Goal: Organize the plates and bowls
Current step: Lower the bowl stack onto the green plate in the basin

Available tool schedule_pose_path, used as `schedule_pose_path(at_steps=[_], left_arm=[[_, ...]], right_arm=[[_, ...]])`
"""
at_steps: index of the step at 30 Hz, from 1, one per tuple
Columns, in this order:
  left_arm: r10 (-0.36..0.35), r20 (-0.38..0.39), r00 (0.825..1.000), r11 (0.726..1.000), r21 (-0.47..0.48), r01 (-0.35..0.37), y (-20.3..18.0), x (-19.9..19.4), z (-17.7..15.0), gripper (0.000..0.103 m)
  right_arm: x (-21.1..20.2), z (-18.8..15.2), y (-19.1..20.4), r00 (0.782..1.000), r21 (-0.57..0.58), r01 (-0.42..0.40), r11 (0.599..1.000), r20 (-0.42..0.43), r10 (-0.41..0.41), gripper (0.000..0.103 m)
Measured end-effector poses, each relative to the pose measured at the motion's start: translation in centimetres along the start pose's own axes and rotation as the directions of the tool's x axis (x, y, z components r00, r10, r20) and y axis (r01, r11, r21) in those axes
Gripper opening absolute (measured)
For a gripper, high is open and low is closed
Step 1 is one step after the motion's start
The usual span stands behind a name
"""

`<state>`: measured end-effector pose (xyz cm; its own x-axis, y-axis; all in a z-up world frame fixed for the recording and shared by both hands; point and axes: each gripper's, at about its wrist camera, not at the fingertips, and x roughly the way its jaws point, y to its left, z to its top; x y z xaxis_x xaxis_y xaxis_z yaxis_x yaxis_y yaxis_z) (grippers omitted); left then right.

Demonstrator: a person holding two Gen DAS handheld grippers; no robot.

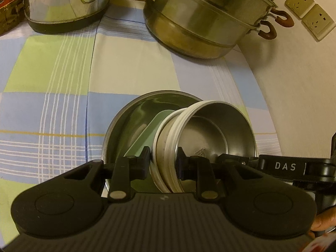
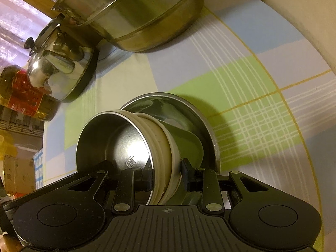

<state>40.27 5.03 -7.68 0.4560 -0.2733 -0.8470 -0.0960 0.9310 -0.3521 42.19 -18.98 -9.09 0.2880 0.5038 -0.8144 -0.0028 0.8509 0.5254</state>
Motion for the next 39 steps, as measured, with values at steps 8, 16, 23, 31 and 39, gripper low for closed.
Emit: schedule_pose_path(at_steps=[8, 16, 23, 31, 39], left_arm=[[-0.009, 0.006, 1.0, 1.0, -0.019, 0.009, 0.4, 0.0, -0.1, 0.021], [-0.008, 0.024, 1.0, 1.0, -0.007, 0.008, 0.3, -0.5, -0.3, 0.021], [-0.011, 0.078, 0.997, 1.0, 0.029, 0.009, -0.2, -2.4, -0.9, 0.022], [-0.026, 0.091, 0.996, 0.999, 0.033, 0.023, 0.0, -3.7, -2.2, 0.022], [-0.046, 0.07, 0.996, 0.997, 0.057, 0.042, -0.3, -3.5, -2.7, 0.014]], right_arm=[[0.1, -0.3, -0.2, 1.0, -0.03, -0.022, 0.999, -0.002, 0.022, 0.028], [-0.8, -0.5, -0.1, 0.998, -0.068, -0.046, 0.997, 0.039, 0.049, 0.031], [-2.7, -1.4, 0.1, 0.992, -0.126, -0.058, 0.99, 0.102, 0.071, 0.031], [-3.8, -3.1, -0.2, 0.984, -0.135, -0.087, 0.987, 0.143, 0.107, 0.031], [-3.8, -3.3, -1.0, 0.982, -0.051, -0.134, 0.99, 0.129, 0.139, 0.012]])
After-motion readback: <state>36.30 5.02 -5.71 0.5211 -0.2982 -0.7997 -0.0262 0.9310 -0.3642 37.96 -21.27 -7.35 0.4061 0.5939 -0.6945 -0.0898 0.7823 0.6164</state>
